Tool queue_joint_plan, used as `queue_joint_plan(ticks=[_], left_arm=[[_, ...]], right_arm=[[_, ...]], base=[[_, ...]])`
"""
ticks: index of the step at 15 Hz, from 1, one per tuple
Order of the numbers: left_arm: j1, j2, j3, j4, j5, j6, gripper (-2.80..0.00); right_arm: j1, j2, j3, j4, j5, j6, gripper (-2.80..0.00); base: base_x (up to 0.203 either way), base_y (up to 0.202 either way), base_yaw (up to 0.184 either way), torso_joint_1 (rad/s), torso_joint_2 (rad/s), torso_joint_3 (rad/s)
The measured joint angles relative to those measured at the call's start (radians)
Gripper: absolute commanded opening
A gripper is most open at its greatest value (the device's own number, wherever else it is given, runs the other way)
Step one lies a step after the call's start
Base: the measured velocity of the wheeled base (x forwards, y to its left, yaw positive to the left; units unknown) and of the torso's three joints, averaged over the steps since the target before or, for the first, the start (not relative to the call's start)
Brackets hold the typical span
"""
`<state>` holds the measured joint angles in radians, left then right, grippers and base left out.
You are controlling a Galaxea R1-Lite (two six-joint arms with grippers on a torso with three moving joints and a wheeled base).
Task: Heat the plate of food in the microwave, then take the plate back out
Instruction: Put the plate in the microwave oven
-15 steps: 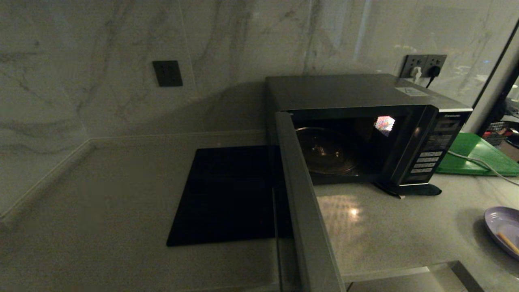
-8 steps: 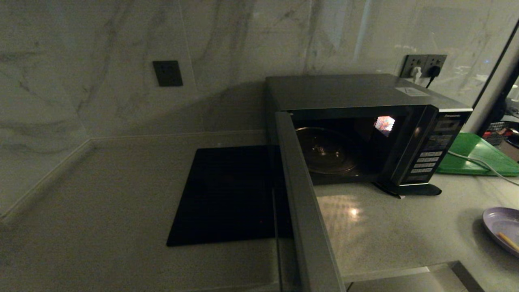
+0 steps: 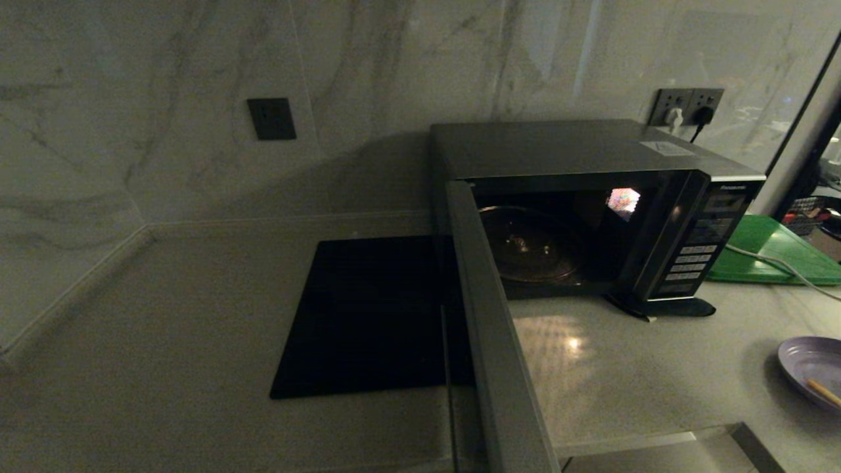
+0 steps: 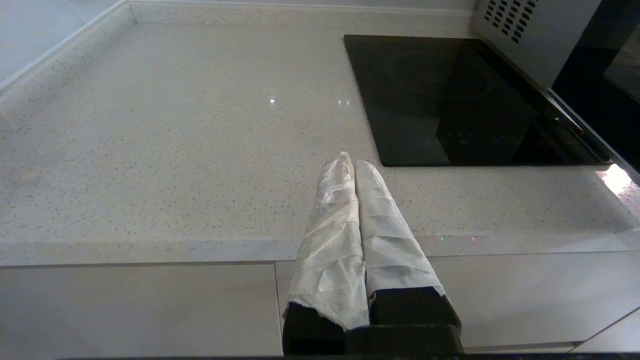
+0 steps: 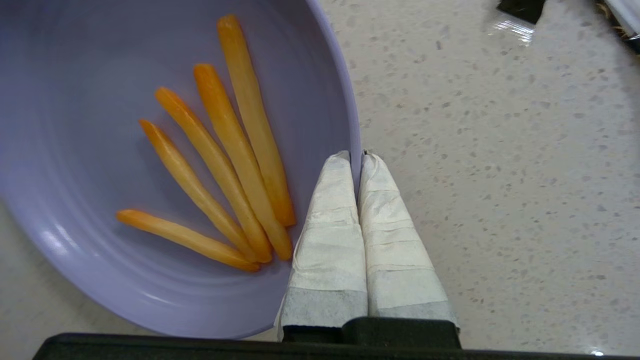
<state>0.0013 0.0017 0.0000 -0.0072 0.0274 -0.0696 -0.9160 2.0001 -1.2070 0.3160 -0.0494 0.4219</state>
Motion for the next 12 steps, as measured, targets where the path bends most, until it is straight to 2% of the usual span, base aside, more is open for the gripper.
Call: queue_joint_plan(ticks=[3,10,12], left_arm=[[0.0,0.0,0.0,0.0,0.0,0.0,-2.8],[0.0,0.0,0.0,0.0,0.0,0.0,-2.8],[0.0,0.0,0.0,0.0,0.0,0.0,-2.8]], right_arm=[[-0.002,-0.018,0.005,-0.001,0.037,0.001,-2.8],[-0.003,-0.049,0.016,0.0,0.064,0.027,-2.8],[-0.005,-0.053,0.016,0.0,0.096,0.031,-2.8]], base=[[0.0,0.0,0.0,0.0,0.0,0.0],[0.0,0.0,0.0,0.0,0.0,0.0],[0.0,0.0,0.0,0.0,0.0,0.0]])
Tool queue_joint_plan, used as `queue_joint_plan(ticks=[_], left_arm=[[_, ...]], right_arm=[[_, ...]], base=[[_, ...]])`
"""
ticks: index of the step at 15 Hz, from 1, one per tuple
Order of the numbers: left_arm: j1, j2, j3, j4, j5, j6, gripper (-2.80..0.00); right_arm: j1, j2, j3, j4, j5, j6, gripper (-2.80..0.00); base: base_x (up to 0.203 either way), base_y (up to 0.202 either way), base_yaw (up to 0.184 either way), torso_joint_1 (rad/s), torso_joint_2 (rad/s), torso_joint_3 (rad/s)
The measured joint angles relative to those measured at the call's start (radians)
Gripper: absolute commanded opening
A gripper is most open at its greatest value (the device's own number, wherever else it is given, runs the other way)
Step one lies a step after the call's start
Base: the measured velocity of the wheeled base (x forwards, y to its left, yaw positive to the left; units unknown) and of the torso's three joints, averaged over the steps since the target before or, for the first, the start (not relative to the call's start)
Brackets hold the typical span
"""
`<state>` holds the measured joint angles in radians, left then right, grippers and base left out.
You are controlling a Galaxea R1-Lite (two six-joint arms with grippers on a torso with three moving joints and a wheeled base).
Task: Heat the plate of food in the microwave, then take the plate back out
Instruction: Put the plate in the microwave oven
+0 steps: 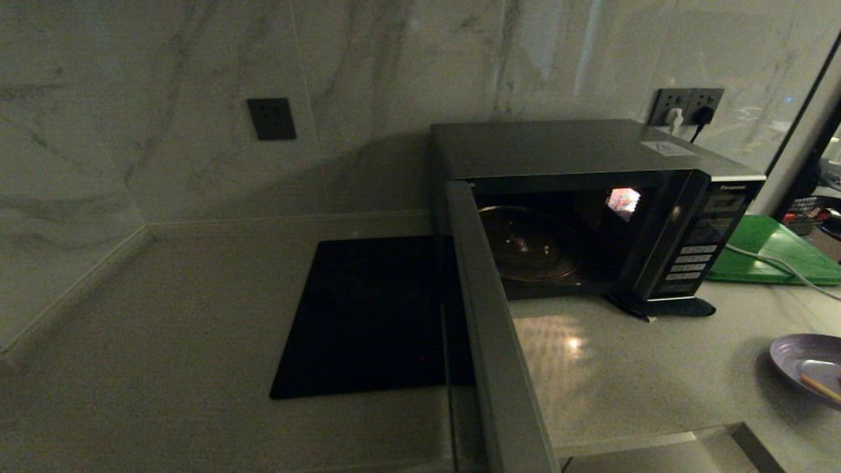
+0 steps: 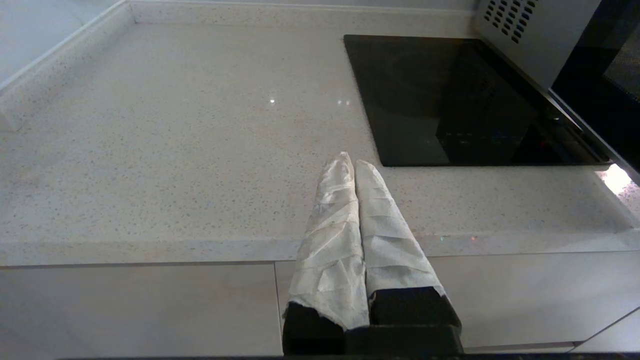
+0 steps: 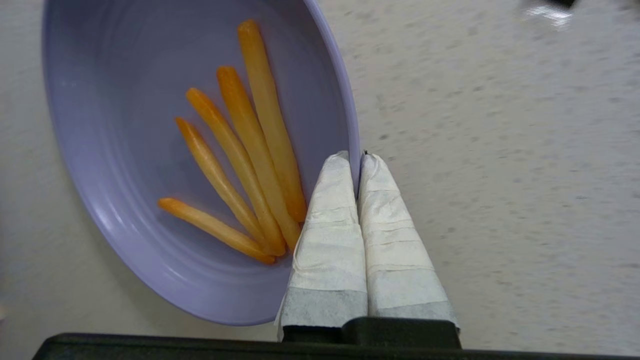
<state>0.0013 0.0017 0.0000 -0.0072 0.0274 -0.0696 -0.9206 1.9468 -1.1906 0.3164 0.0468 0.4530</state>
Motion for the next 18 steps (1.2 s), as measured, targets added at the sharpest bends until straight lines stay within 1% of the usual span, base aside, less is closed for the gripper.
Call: queue_joint_plan(ticks=[2,6,9,11,13,15,18], left_arm=[[0.0,0.0,0.0,0.0,0.0,0.0,-2.8],[0.0,0.0,0.0,0.0,0.0,0.0,-2.8],[0.0,0.0,0.0,0.0,0.0,0.0,-2.8],[0.0,0.0,0.0,0.0,0.0,0.0,-2.8],[0.0,0.0,0.0,0.0,0.0,0.0,-2.8],[0.0,0.0,0.0,0.0,0.0,0.0,-2.8],[0.0,0.0,0.0,0.0,0.0,0.0,-2.8]], right_arm=[[-0.004,-0.007,0.002,-0.001,0.027,0.013,-2.8],[-0.007,-0.024,0.014,0.0,0.058,0.02,-2.8],[-0.007,-0.051,0.04,0.001,0.099,0.019,-2.8],[-0.007,-0.084,0.069,0.001,0.139,0.013,-2.8],[-0.004,-0.133,0.103,0.001,0.196,-0.006,-2.8],[0.011,-0.187,0.136,0.011,0.239,-0.031,-2.8],[0.054,-0.259,0.165,0.072,0.272,-0.048,-2.8]], base=[[0.0,0.0,0.0,0.0,0.0,0.0],[0.0,0.0,0.0,0.0,0.0,0.0],[0.0,0.0,0.0,0.0,0.0,0.0],[0.0,0.0,0.0,0.0,0.0,0.0],[0.0,0.0,0.0,0.0,0.0,0.0],[0.0,0.0,0.0,0.0,0.0,0.0],[0.0,0.0,0.0,0.0,0.0,0.0]])
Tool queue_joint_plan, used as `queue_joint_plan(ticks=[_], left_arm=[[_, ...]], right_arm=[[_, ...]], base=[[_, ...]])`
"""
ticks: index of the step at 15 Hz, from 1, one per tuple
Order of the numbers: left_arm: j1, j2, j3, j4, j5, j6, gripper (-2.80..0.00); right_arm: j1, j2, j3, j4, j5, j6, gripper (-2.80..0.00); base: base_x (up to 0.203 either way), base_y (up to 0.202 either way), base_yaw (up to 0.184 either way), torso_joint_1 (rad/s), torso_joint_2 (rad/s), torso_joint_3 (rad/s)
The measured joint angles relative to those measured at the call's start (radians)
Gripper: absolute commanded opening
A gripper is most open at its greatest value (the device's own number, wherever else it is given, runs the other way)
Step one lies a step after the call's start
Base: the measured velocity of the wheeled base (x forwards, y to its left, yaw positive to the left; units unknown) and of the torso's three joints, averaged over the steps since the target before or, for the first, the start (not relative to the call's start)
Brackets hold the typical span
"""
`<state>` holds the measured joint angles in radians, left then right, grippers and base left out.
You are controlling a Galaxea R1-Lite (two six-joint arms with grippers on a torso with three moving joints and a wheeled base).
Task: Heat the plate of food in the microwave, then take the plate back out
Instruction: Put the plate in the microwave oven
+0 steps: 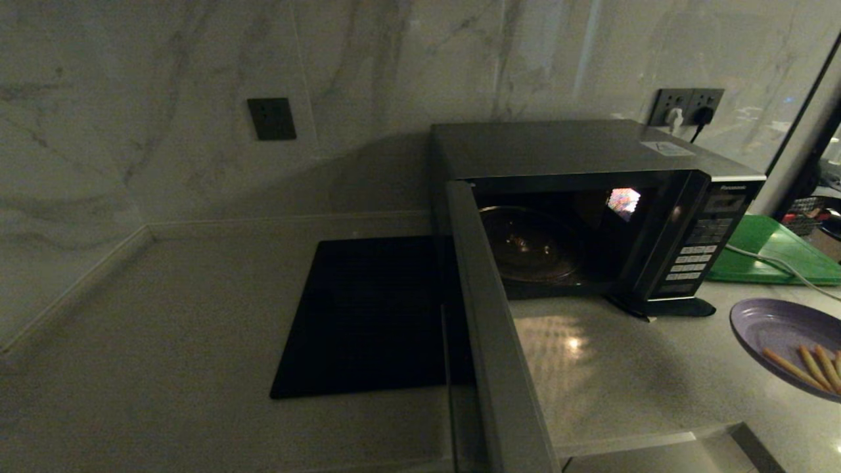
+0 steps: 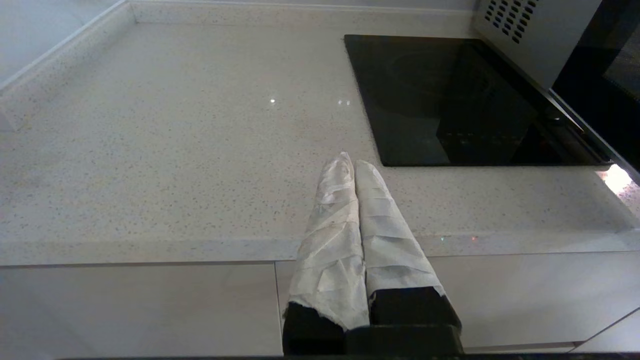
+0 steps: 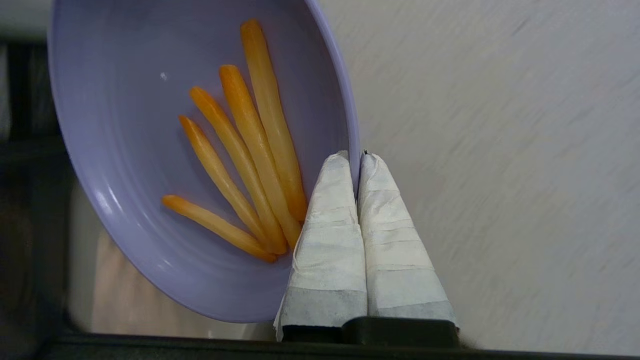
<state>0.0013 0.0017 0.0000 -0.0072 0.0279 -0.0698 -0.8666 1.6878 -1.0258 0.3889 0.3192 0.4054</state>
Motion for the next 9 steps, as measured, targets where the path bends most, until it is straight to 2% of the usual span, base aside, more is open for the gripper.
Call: queue_joint_plan(ticks=[4,9], left_arm=[[0.0,0.0,0.0,0.0,0.0,0.0,-2.8],[0.0,0.0,0.0,0.0,0.0,0.0,-2.8]], right_arm=[[0.094,-0.088,0.065,0.02,0.03,-0.028,-2.8],[0.271,-0.169,0.132,0.021,0.031,-0.002,-2.8]], base=[[0.0,0.0,0.0,0.0,0.0,0.0],[0.0,0.0,0.0,0.0,0.0,0.0]])
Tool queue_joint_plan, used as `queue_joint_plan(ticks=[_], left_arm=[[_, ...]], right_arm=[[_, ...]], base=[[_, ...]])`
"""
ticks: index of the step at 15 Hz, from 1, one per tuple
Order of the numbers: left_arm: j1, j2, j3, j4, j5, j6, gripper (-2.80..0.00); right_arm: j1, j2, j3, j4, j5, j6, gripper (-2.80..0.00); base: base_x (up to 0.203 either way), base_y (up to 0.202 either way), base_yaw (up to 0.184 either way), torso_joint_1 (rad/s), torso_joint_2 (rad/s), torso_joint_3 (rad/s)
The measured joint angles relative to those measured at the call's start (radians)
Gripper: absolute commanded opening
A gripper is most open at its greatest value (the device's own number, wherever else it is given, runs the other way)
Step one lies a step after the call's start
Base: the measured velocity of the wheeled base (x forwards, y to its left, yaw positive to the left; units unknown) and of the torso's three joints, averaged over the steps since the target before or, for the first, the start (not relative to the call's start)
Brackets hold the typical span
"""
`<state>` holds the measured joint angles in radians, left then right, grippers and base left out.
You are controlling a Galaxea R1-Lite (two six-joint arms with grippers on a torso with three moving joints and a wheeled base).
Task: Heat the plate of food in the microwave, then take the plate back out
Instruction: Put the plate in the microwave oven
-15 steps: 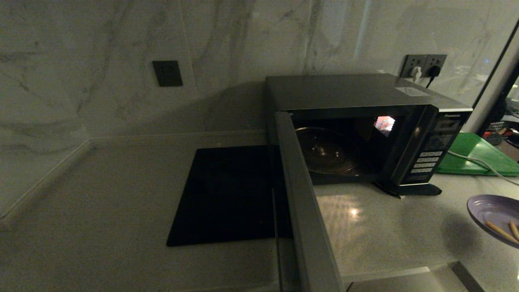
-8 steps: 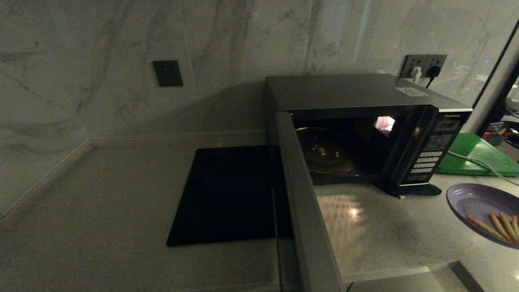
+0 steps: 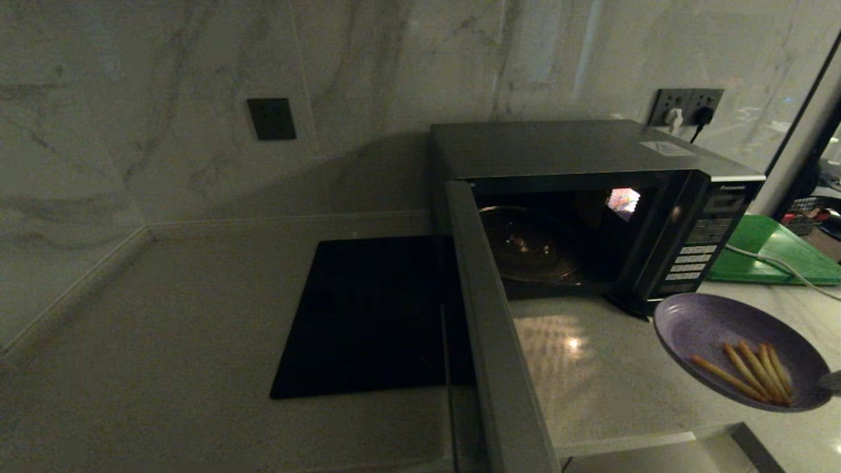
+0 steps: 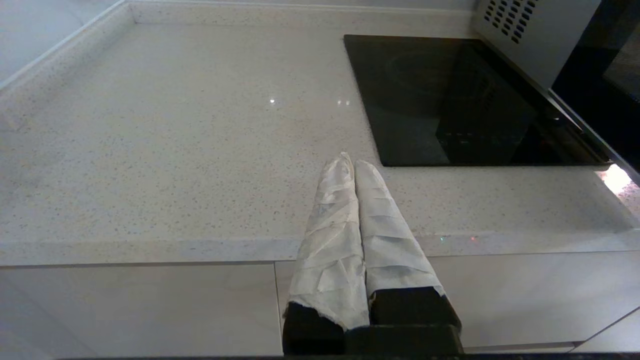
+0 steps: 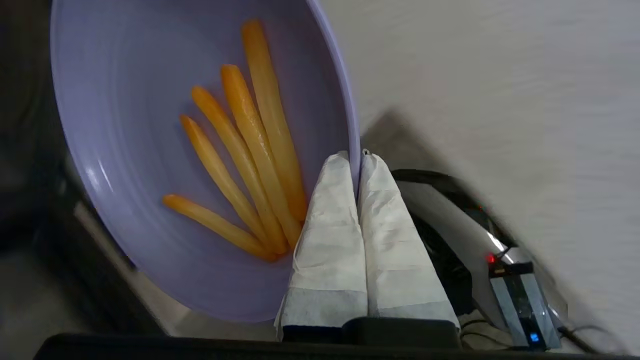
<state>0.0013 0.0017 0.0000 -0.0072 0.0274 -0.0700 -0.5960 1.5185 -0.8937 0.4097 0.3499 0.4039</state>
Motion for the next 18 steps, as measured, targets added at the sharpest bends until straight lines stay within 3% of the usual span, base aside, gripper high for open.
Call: queue_joint_plan(ticks=[6,10,14,18], left_arm=[[0.0,0.0,0.0,0.0,0.0,0.0,-2.8],[0.0,0.0,0.0,0.0,0.0,0.0,-2.8],[0.0,0.0,0.0,0.0,0.0,0.0,-2.8],[0.0,0.0,0.0,0.0,0.0,0.0,-2.8]], right_arm=[[0.304,-0.039,-0.013,-0.006,-0.012,0.105,-2.8],[0.493,0.0,-0.09,-0.019,-0.072,0.19,-2.8],[0.608,0.117,-0.244,-0.037,-0.141,0.302,-2.8],[0.669,0.264,-0.375,-0.04,-0.241,0.411,-2.8]], base=[[0.0,0.0,0.0,0.0,0.0,0.0],[0.0,0.0,0.0,0.0,0.0,0.0],[0.0,0.0,0.0,0.0,0.0,0.0],[0.0,0.0,0.0,0.0,0.0,0.0]])
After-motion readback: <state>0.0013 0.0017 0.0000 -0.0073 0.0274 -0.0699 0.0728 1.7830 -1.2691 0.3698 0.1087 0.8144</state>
